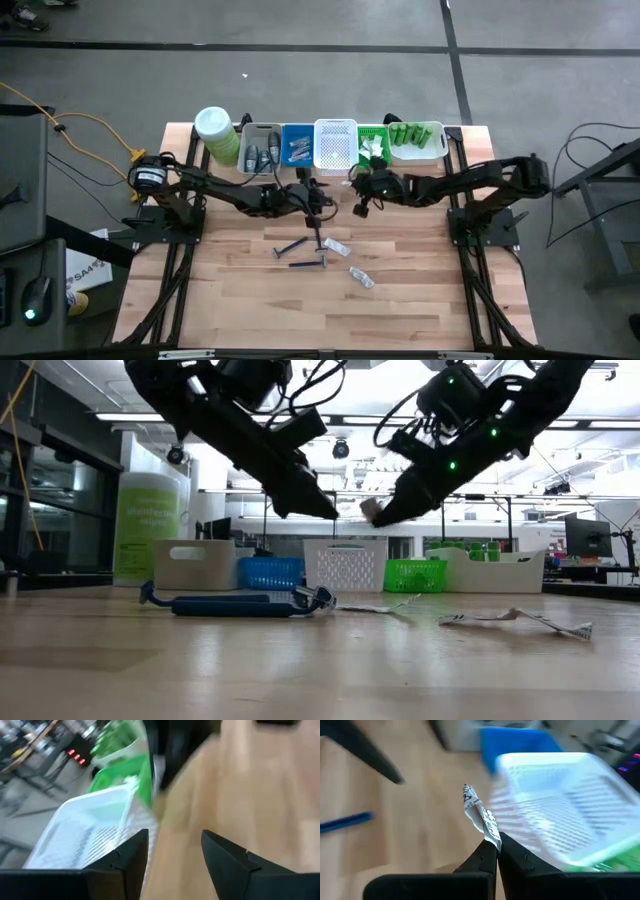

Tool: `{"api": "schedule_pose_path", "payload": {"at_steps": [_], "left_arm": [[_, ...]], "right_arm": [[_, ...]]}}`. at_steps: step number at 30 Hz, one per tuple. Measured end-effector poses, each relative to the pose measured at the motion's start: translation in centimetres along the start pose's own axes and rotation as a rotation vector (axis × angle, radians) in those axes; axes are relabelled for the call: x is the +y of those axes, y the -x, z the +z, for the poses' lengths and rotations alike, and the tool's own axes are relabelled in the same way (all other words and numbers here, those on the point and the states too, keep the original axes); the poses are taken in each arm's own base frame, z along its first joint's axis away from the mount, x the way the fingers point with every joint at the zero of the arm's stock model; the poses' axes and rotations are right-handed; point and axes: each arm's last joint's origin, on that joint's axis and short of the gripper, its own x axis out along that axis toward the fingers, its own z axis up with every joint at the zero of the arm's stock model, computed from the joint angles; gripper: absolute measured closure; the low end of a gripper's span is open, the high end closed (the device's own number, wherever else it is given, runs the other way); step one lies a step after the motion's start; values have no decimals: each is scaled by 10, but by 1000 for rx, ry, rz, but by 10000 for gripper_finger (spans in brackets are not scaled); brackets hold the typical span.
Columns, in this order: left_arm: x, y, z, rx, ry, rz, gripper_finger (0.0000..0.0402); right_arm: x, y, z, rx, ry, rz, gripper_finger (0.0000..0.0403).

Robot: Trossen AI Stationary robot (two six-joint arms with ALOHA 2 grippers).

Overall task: Pick & Place Travel size toiletries
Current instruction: Put the bottom white bandage pack into the green bin

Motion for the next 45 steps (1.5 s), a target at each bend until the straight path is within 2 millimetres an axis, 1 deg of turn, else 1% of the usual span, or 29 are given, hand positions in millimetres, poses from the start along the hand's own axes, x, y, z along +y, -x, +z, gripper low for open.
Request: {"api": "schedule_pose_path", "payload": {"at_steps": [4,7,12,18,21,23,28,32,36,40,45], "left_arm": [[10,11,2,63,-13,70,216],[14,19,3,92,-11,68,216],[18,27,2,136,4,55,216],[19,30,-1,176,32,56,216],[19,30,-1,176,35,59,216],[19,30,-2,179,37,63,216],[20,30,-4,201,30,87,216],[19,31,-6,223,34,84,216],[17,32,-16,220,46,90,216],[16,39,-29,162,100,112,216],[20,53,-38,98,175,123,216]], "right_arm": [[-25,14,8,-2,-98,-139,401],[-49,22,10,-4,-216,-234,401],[-84,22,3,21,-341,-341,401],[-117,17,-9,44,-481,-319,401],[-134,14,-7,34,-516,-328,401],[-142,11,-8,77,-530,-321,401],[-155,-3,-5,156,-519,-346,401],[-162,-9,-13,217,-543,-353,401],[-169,-15,-25,267,-586,-341,401],[-170,-20,-32,288,-613,-312,400],[-164,-22,-30,284,-619,-277,384]]}}
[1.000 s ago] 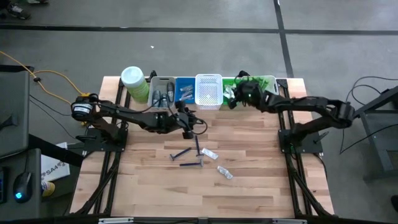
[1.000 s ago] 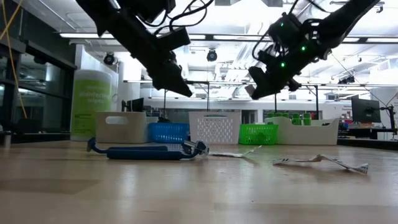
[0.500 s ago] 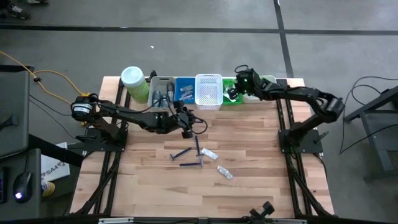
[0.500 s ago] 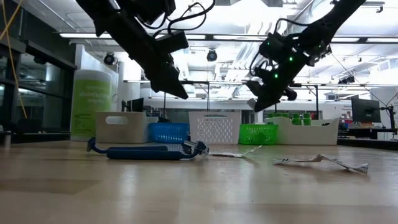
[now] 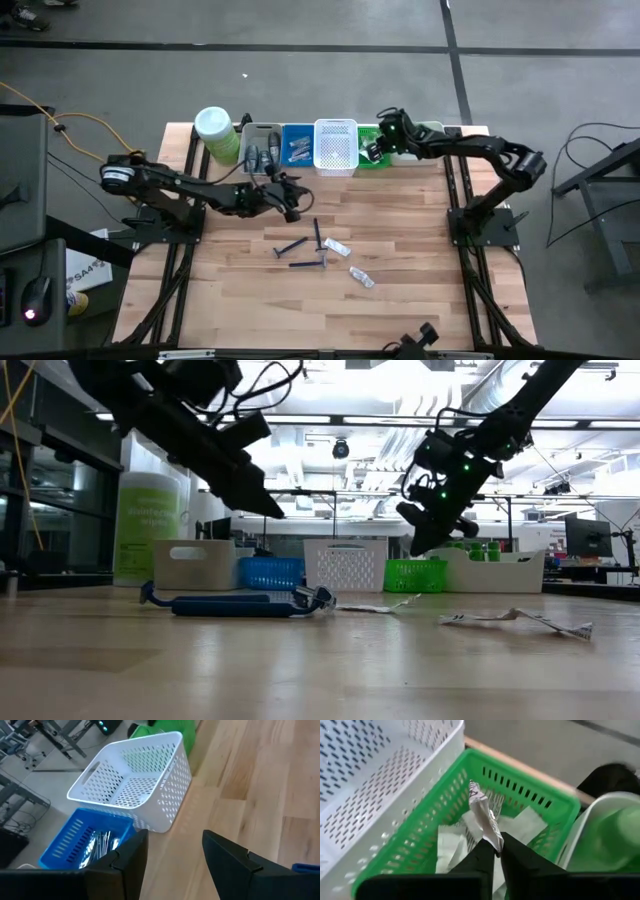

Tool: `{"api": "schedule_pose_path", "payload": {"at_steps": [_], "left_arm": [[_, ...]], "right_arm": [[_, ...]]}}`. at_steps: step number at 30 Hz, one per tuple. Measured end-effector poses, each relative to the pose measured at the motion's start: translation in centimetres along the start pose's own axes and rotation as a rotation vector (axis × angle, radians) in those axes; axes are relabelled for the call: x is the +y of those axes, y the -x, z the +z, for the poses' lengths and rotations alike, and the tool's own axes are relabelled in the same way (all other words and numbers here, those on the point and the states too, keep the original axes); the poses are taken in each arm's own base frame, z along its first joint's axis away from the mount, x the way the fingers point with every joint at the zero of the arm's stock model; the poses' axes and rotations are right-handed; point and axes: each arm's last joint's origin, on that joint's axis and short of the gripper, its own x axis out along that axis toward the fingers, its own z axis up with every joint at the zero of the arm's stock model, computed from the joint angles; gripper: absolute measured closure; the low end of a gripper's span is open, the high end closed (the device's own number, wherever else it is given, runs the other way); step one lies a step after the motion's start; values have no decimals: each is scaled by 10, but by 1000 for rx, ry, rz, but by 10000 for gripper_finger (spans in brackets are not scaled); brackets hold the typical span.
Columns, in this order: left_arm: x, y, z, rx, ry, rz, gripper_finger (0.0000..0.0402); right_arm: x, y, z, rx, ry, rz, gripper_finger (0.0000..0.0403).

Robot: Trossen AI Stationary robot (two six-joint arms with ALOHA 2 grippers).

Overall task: Pick & Place Travel size toiletries
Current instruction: Put the bottom white bandage pack into the green bin, then put the top white bandage pack into the green bin

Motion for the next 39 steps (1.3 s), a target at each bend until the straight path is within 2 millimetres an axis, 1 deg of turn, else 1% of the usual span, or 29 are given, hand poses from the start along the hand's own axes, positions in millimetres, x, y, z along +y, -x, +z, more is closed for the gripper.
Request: {"api": "schedule_pose_path", "payload": {"at_steps": [3,5,11,14,17,23,27,29,32,35,39], "left_arm": [[3,5,-3,-10,25,-17,216],[3,6,-1,-25,35,-30,216],[4,8,-1,-24,32,-56,216],[4,8,-1,-23,32,-57,216],[4,8,-1,-20,31,-57,216],[4,8,-2,-15,29,-58,216],[4,8,-3,1,32,-60,216],[3,8,-5,-8,39,-58,216],[3,8,-14,-11,46,-56,216],[2,9,-24,-36,68,-58,216],[3,14,-38,-66,111,-66,216]], "right_arm": [[2,0,-3,25,-6,-4,365],[1,0,-4,40,-17,-7,348],[4,2,-5,51,-29,-2,284],[4,8,-5,57,-28,2,254],[5,20,-2,51,-36,15,235],[14,47,6,-1,1,116,226],[26,68,5,-21,90,163,230],[34,78,1,-18,165,191,230],[48,94,-5,-18,281,243,230],[61,107,-17,21,389,292,230],[84,119,-35,93,505,426,230]]}}
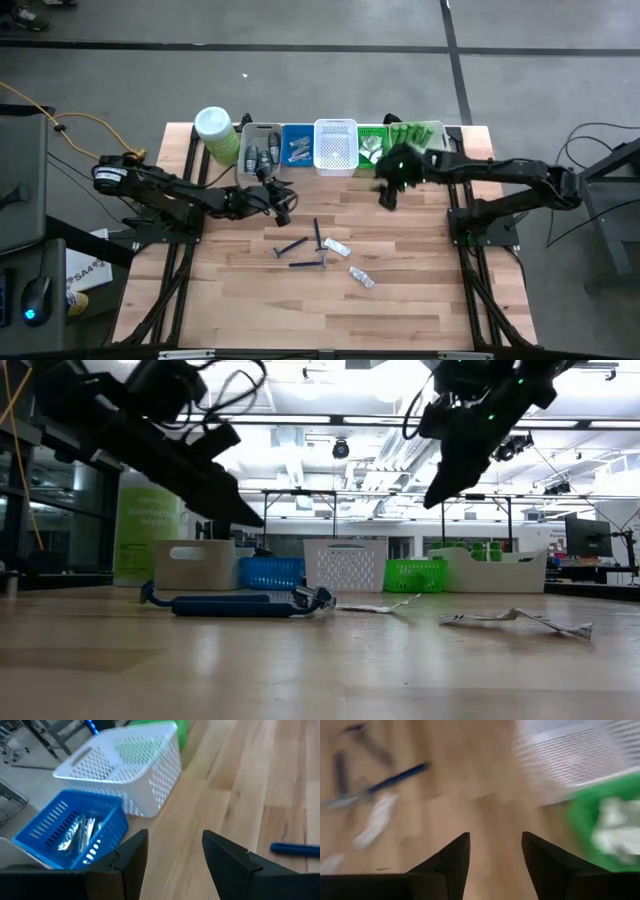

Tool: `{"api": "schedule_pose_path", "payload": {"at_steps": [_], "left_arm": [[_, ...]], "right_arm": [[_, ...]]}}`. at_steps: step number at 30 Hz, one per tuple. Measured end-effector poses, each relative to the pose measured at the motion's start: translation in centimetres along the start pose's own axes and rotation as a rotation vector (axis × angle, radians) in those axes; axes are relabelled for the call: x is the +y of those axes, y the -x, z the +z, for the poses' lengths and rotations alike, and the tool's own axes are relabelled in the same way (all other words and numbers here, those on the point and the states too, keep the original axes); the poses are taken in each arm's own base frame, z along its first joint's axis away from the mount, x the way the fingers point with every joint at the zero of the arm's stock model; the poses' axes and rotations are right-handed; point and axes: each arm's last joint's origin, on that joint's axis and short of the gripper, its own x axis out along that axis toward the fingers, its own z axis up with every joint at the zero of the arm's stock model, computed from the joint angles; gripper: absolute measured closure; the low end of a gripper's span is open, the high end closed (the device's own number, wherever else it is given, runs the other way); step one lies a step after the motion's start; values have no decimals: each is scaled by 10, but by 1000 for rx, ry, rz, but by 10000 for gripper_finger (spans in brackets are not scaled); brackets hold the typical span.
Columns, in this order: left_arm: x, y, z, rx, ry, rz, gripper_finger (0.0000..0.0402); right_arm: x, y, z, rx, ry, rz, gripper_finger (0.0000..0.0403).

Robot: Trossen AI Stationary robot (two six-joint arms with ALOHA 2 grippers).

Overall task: Pick & Place Travel size toiletries
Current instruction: Put the top white bandage pack into the green bin

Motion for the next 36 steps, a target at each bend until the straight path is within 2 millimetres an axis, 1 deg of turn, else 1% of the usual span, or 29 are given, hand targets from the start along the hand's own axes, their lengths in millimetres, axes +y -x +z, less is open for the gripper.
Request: {"api": "schedule_pose_path", "payload": {"at_steps": [4,7,10,13,16,21,28,32,36], "left_arm": [[4,9,-6,-41,45,-35,216],[6,14,-7,-65,64,-66,216],[8,19,-8,-71,67,-96,216],[8,20,-6,-87,76,-139,216],[7,20,-6,-82,98,-143,216],[7,20,-6,-80,120,-146,216],[7,20,-7,-79,122,-165,216],[7,20,-6,-81,142,-166,216],[6,20,-6,-78,142,-178,216]], "right_arm": [[32,-2,-4,31,76,112,230],[53,-6,-10,29,165,168,230],[72,-9,-20,16,265,186,230],[85,-11,-34,32,371,165,230],[93,-14,-50,48,480,133,230],[98,-23,-74,27,643,144,230],[107,-30,-88,-122,812,182,230],[116,-44,-100,-131,902,192,230],[129,-65,-109,-149,1006,132,230]]}}
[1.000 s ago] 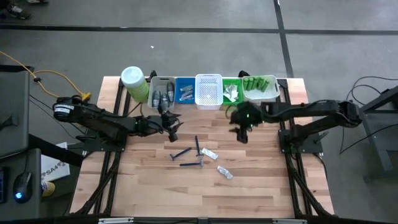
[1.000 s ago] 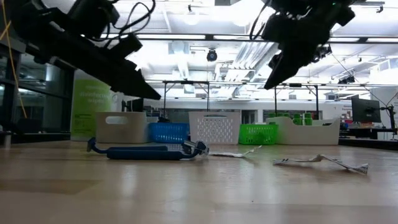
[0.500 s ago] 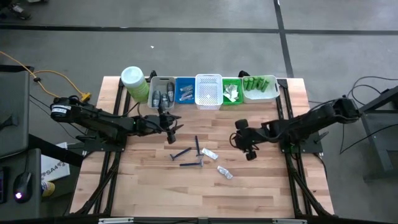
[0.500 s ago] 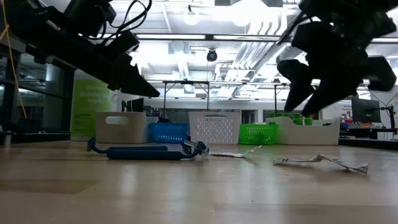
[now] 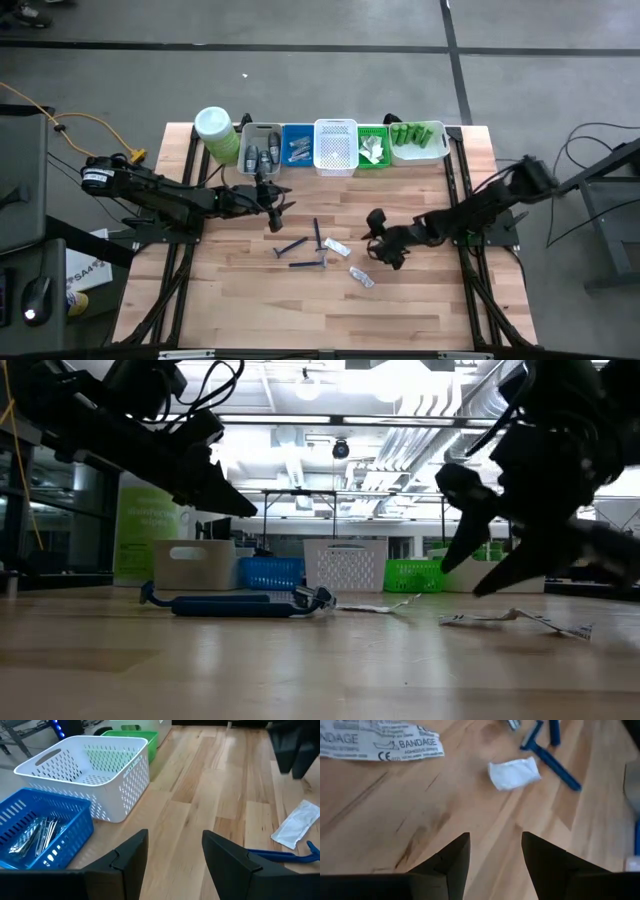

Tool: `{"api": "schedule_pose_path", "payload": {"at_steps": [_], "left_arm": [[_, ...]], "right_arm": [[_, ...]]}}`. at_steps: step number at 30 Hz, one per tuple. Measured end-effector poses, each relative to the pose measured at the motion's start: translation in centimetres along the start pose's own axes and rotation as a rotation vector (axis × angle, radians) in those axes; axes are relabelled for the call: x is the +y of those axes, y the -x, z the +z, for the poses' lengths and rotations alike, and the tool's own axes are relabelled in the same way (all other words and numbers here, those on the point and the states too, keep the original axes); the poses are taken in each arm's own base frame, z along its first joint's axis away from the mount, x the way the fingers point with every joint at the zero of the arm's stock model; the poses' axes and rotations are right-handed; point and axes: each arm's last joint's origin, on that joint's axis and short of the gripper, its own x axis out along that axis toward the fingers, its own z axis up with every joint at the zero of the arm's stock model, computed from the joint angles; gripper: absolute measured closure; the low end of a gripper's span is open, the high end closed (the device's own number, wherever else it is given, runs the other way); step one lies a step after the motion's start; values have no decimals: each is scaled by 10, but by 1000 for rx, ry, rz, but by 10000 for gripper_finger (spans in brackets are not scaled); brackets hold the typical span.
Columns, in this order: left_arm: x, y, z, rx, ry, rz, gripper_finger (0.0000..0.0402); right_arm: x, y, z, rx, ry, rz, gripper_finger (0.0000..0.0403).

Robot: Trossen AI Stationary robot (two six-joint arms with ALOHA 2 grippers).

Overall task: Pick & Place Travel size toiletries
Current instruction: Put the top white bandage pack into the green bin

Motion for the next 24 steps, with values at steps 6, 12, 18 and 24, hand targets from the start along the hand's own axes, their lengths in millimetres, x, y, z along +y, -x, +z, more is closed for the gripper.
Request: {"api": "schedule_pose_path", "payload": {"at_steps": [6,12,18,24], "left_arm": [[0,0,0,-1,2,-15,216],[-1,0,-1,7,-2,-22,216],[-1,0,-1,8,-2,-22,216],[-1,0,-1,7,-4,-22,216]], "right_arm": [[12,-27,8,-86,55,-98,242],[17,-41,12,-77,93,-111,255],[16,-47,15,-80,99,-110,256],[16,-48,11,-61,106,-74,257]]}}
